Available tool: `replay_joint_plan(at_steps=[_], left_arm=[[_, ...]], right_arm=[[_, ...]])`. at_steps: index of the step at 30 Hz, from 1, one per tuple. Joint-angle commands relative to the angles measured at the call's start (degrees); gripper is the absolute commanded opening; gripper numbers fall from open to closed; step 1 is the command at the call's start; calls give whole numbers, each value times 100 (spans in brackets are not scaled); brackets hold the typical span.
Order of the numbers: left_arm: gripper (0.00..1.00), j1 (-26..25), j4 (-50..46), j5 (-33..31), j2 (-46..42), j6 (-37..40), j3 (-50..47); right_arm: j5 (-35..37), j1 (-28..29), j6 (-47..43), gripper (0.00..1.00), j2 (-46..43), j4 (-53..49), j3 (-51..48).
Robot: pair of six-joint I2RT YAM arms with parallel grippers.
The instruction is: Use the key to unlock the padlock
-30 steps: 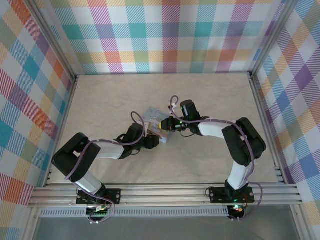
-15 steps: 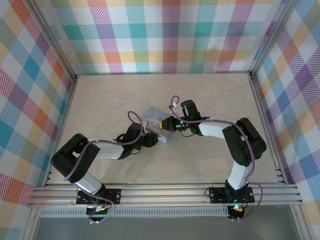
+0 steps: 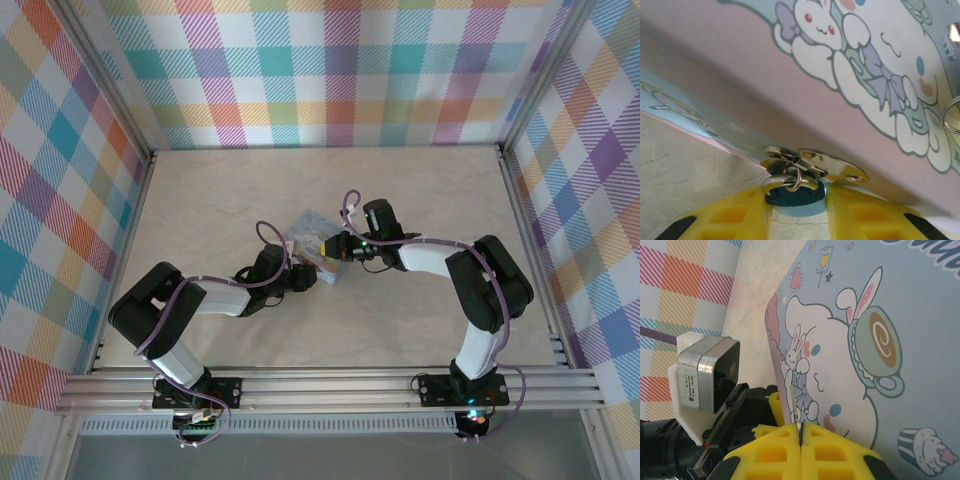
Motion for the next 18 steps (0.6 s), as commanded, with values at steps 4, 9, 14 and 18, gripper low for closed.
replay_joint_plan(at_steps=[4, 9, 14, 18], left_arm=[[30, 39, 305, -37, 120, -130, 214], [27, 37, 348, 72, 119, -250, 248], [26, 37, 211, 293, 27, -527, 306], [26, 37, -188, 517, -25, -807, 483]], right_arm=[[46, 60, -74, 2, 78, -461, -188], [26, 59, -89, 2, 19, -380, -214], [212, 59, -302, 2, -348, -326, -237], [505, 59, -539, 1, -800, -265, -377]])
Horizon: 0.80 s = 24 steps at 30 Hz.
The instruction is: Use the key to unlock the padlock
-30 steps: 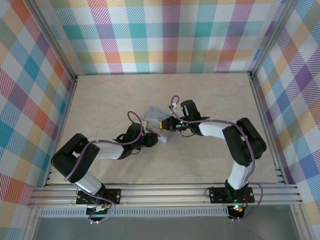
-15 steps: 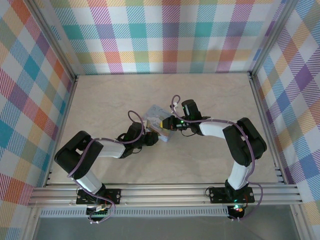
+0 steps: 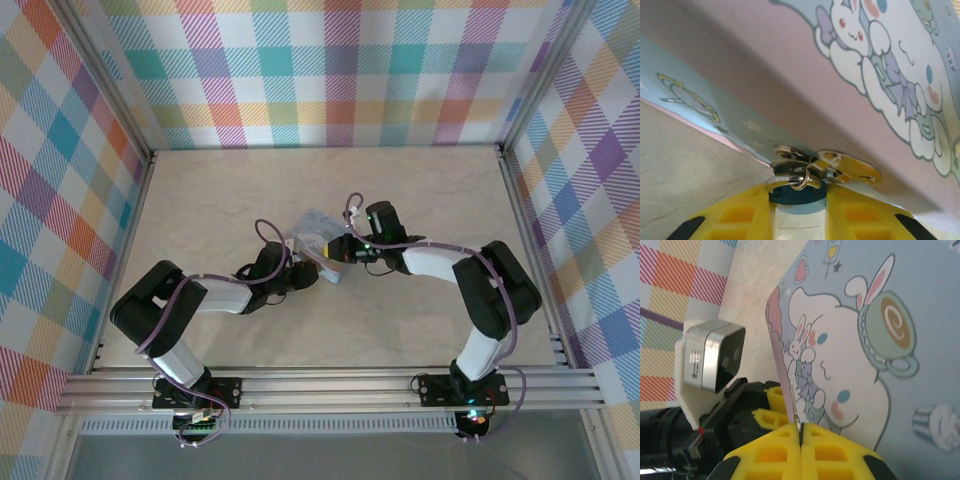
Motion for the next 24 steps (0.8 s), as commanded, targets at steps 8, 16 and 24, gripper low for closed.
replay_joint_plan(at_steps=[8, 16, 24], left_arm=[[21, 31, -158, 773, 162, -1097, 453], [20, 22, -538, 809, 256, -1406, 653], [20, 21, -669, 837, 301, -1626, 735]], right_arm=[[590, 49, -660, 1, -1178, 32, -756], [1161, 308, -1132, 1, -2115, 57, -1692], [1881, 759, -1568, 2, -2270, 241, -2287]])
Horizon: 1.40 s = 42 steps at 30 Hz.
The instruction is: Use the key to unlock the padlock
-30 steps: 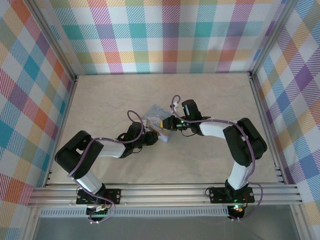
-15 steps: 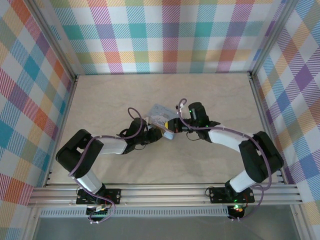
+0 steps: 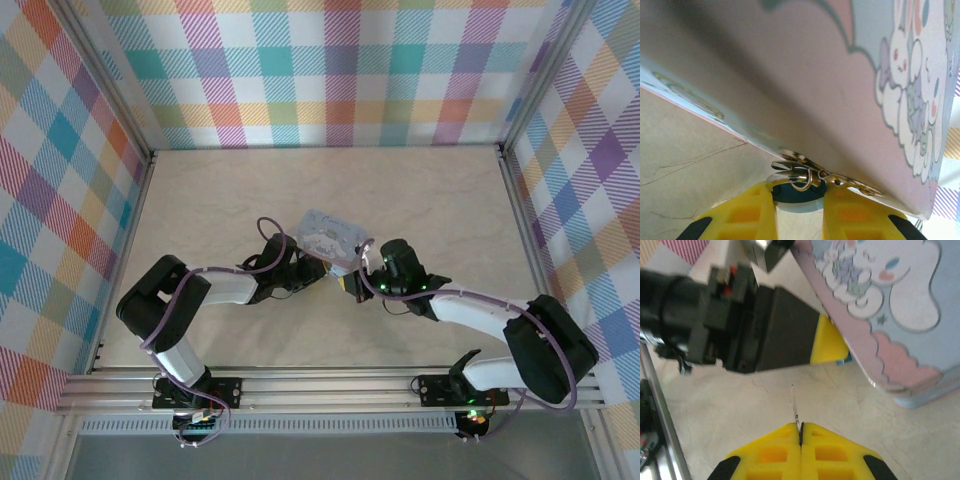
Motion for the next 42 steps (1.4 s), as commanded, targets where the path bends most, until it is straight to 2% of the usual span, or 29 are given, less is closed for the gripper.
replay_joint_plan(at_steps=[1, 8, 19, 31, 42], left_arm=[[20, 14, -89, 109, 63, -167, 177], [20, 13, -137, 106, 15, -318, 219], [20, -14, -275, 67, -42, -327, 262], [21, -31, -328, 73, -60, -326, 300], [21, -40, -337, 67, -56, -336, 311]], right_arm=[[383, 80, -287, 2, 19, 329, -258], [847, 469, -461, 1, 645, 795, -337], [1152, 553, -441, 1, 1346, 1757, -334], [1422, 581, -318, 1, 1683, 2415, -340], [1425, 579, -239, 1, 1900, 2568, -298]])
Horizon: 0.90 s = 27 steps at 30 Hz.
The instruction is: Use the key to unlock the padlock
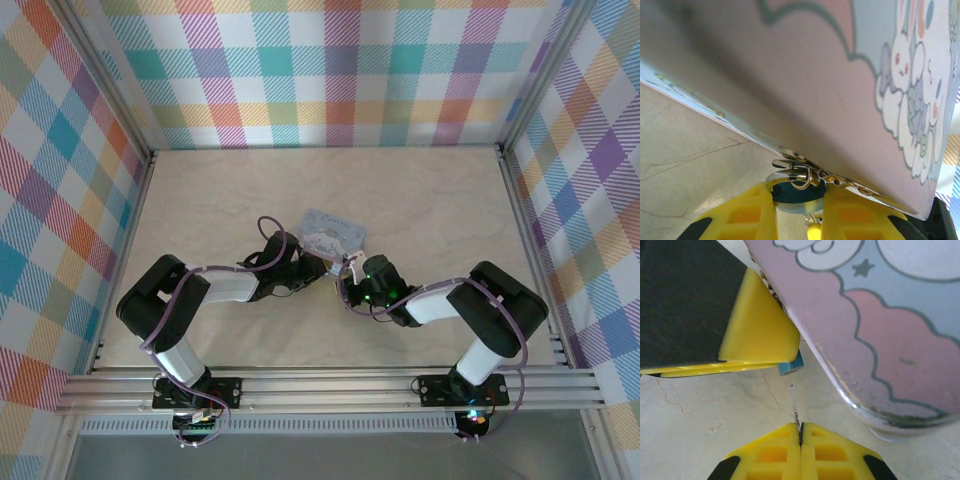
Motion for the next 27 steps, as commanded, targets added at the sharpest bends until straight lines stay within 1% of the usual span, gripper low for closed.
replay_joint_plan(at_steps=[1, 27], left_arm=[[21, -33, -87, 46, -51, -122, 152], [20, -33, -112, 39, -43, -105, 158]], right_arm=[[86, 49, 90, 1, 55, 234, 22], [-49, 47, 192, 1, 231, 463, 133]])
